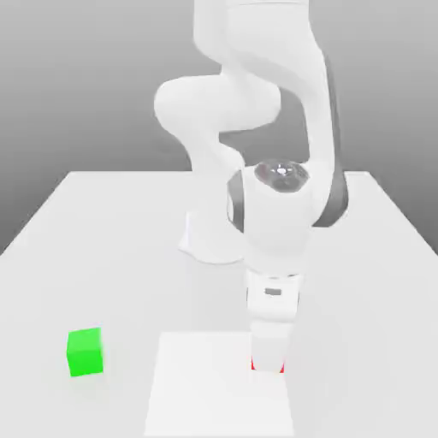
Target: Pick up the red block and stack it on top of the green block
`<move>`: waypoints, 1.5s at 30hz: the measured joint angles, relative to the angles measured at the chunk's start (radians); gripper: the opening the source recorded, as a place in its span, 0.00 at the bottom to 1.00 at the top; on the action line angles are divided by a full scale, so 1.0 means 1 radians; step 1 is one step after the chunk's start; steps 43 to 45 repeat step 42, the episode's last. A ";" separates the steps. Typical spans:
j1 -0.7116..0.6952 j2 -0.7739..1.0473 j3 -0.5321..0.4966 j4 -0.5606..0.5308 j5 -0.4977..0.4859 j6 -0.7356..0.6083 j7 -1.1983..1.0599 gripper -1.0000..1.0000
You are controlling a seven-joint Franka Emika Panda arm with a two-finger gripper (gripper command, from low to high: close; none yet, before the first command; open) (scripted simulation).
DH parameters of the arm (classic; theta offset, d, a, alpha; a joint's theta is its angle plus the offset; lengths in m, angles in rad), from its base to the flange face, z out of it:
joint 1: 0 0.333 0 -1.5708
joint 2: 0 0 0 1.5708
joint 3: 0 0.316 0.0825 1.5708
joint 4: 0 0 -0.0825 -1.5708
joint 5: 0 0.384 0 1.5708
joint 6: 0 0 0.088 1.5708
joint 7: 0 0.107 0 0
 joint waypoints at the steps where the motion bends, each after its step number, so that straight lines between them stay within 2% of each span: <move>1: 0.000 0.000 0.000 0.000 0.000 -0.001 0.000 0.00; 3: -0.004 0.005 0.004 0.001 0.001 0.004 -0.001 0.00; 9: 0.010 -0.188 -0.035 -0.028 -0.092 -0.159 0.066 0.00; 12: 0.006 -0.234 -0.075 -0.022 -0.113 -0.210 0.026 0.00; 15: -0.096 -0.244 -0.140 -0.003 -0.122 -0.237 -0.053 0.00; 29: -0.451 -0.257 -0.319 0.094 -0.135 -0.347 -0.468 0.00; 38: -0.487 -0.066 -0.253 0.113 0.055 -0.187 -0.634 0.00; 39: -0.496 -0.046 -0.241 0.113 0.076 -0.170 -0.648 1.00; 45: -0.496 -0.046 -0.241 0.113 0.076 -0.170 -0.648 1.00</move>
